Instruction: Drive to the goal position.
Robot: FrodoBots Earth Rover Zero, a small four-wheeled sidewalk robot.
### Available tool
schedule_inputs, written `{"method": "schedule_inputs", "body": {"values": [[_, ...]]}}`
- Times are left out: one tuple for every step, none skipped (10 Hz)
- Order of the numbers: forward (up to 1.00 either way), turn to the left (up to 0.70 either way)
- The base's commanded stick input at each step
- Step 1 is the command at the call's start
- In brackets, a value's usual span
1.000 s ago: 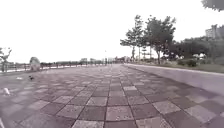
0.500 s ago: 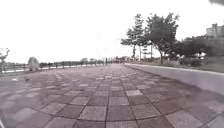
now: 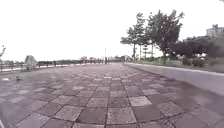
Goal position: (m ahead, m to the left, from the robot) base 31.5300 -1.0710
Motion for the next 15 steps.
{"method": "schedule_inputs", "body": {"values": [[1.0, 0.0], [1.0, 0.0], [1.0, 0.0], [1.0, 0.0], [1.0, 0.0], [1.0, 0.0], [1.0, 0.0], [1.0, 0.0], [1.0, 0.0], [1.0, 0.0], [1.0, 0.0], [1.0, 0.0], [1.0, 0.0], [1.0, 0.0], [1.0, 0.0]]}}
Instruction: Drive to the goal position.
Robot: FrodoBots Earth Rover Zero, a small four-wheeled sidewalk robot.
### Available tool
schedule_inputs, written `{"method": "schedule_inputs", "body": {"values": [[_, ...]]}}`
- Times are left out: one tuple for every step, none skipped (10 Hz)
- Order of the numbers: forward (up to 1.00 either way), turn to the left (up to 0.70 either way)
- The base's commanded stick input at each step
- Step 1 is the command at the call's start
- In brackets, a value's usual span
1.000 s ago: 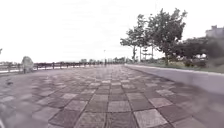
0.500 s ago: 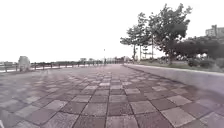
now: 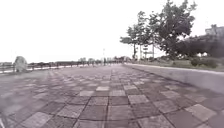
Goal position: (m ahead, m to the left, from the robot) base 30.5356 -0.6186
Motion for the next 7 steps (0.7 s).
{"method": "schedule_inputs", "body": {"values": [[1.0, 0.0], [1.0, 0.0], [1.0, 0.0], [1.0, 0.0], [1.0, 0.0], [1.0, 0.0], [1.0, 0.0]]}}
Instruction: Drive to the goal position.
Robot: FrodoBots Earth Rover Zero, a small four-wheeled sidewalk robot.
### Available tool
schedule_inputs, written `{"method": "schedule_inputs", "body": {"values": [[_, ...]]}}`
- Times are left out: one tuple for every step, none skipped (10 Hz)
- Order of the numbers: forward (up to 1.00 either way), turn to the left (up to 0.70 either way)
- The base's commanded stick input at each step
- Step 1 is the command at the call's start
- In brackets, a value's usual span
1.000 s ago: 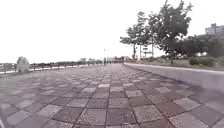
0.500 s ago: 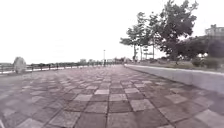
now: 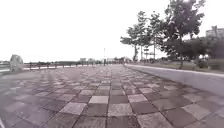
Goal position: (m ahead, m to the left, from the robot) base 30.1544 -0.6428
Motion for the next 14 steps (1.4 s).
{"method": "schedule_inputs", "body": {"values": [[1.0, 0.0], [1.0, 0.0], [1.0, 0.0], [1.0, 0.0], [1.0, 0.0], [1.0, 0.0], [1.0, 0.0], [1.0, 0.0], [1.0, 0.0], [1.0, 0.0], [1.0, 0.0], [1.0, 0.0], [1.0, 0.0], [1.0, 0.0]]}}
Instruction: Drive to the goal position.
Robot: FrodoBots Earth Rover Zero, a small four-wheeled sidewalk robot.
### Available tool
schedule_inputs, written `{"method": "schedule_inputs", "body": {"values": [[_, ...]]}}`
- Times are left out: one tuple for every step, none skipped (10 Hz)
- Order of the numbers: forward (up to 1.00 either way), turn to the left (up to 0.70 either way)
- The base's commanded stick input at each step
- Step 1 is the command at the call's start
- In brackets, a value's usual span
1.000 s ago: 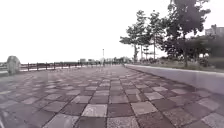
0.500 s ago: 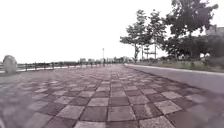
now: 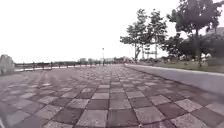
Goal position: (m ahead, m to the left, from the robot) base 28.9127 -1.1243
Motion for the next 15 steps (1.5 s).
{"method": "schedule_inputs", "body": {"values": [[1.0, 0.0], [1.0, 0.0], [1.0, 0.0], [1.0, 0.0], [1.0, 0.0], [1.0, 0.0], [1.0, 0.0], [1.0, 0.0], [1.0, 0.0], [1.0, 0.0], [1.0, 0.0], [1.0, 0.0], [1.0, 0.0], [1.0, 0.0], [1.0, 0.0]]}}
